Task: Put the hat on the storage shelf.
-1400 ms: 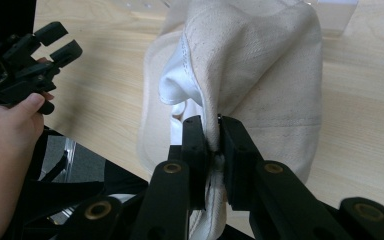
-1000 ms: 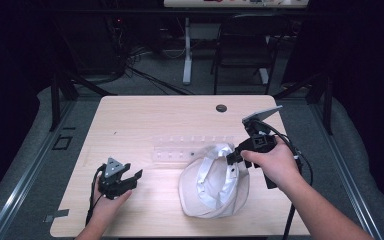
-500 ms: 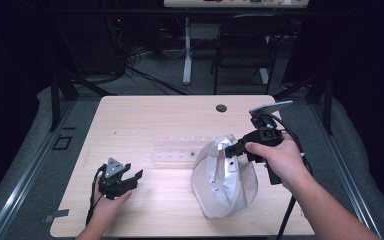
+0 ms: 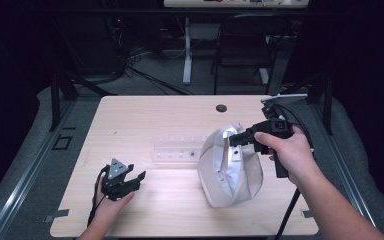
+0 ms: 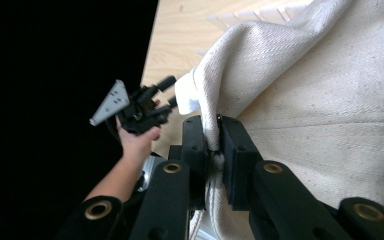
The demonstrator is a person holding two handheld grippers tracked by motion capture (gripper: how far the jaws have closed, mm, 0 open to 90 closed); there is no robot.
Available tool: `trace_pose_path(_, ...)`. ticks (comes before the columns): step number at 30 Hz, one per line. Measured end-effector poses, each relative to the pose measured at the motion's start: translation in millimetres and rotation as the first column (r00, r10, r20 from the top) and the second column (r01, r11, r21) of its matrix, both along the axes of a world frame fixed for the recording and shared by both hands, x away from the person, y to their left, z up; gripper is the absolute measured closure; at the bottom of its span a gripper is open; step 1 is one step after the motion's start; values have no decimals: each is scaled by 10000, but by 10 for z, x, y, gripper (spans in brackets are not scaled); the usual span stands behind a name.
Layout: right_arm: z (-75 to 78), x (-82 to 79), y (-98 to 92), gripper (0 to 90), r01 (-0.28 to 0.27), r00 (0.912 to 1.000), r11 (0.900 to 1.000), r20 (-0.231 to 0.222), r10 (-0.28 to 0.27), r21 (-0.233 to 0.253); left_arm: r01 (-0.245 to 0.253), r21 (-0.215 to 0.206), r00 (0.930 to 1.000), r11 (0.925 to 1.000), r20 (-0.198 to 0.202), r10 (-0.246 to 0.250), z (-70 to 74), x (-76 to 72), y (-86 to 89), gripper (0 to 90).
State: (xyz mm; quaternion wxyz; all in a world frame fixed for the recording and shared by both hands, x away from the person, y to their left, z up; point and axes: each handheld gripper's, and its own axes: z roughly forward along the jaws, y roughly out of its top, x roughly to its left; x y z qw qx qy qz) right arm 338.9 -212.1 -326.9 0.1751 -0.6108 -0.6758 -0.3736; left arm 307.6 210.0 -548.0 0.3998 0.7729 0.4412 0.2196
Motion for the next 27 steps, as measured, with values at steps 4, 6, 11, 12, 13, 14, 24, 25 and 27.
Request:
trace_pose_path(4, 85, 37, -15, 822, 189, 9995, 9994, 257, -197, 304, -11, 8, 10000, 10000, -8, 11, -3, 0, -2, 460)
trace_pose_path(6, 112, 57, -16, 822, 211, 9993, 9992, 309, -221, 338, 29, 12, 10000, 10000, 9, -29, -3, -1, -5, 459)
trace_pose_path(11, 187, 117, 0, 822, 330, 9983, 9989, 477, -346, 344, 23, 48, 10000, 10000, 80, -23, -2, -2, -7, 451)
trace_pose_path(12, 199, 126, 0, 822, 312, 9984, 9990, 451, -326, 331, 14, 64, 10000, 10000, 84, -15, -3, -1, -7, 451)
trace_pose_path(13, 212, 137, 4, 822, 358, 9981, 9989, 483, -373, 313, 7, 55, 10000, 10000, 89, -7, -4, 0, -8, 451)
trace_pose_path(14, 223, 151, 3, 822, 375, 9980, 9989, 499, -389, 287, 6, 44, 10000, 10000, 88, -6, -5, 1, -7, 451)
trace_pose_path(24, 356, 284, 7, 822, 799, 9937, 9949, 734, -844, 616, 51, -25, 10000, 10000, 18, -51, -10, 3, -18, 434)
trace_pose_path(25, 356, 284, 7, 822, 799, 9937, 9949, 734, -844, 616, 51, -25, 10000, 10000, 18, -51, -10, 3, -18, 433)
trace_pose_path(27, 391, 337, 11, 822, 889, 9926, 9932, 766, -946, 748, 57, -50, 10000, 10000, 38, -57, -11, 1, -23, 429)
